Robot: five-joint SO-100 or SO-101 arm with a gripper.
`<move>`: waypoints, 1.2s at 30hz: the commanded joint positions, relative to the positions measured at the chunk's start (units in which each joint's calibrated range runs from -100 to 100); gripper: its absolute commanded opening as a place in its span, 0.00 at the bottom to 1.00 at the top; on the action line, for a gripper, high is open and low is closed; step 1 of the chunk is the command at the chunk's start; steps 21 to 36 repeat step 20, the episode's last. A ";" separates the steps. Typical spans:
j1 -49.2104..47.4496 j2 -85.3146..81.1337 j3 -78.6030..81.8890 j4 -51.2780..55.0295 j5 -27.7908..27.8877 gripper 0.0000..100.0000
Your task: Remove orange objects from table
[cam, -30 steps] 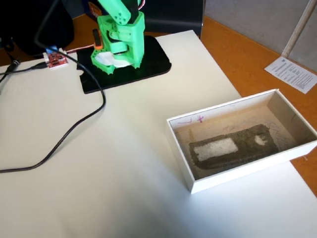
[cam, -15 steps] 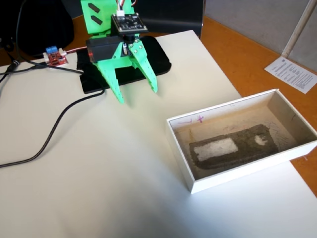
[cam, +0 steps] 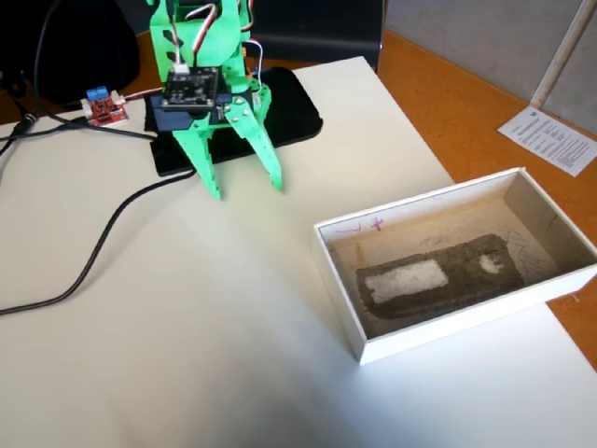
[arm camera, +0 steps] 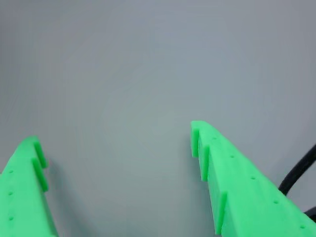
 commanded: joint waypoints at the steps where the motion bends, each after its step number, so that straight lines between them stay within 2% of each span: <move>1: -1.66 0.35 -0.20 0.04 -3.32 0.29; 20: -7.94 0.35 -0.20 0.04 -3.32 0.24; 36: -7.94 0.35 -0.20 0.04 -3.32 0.24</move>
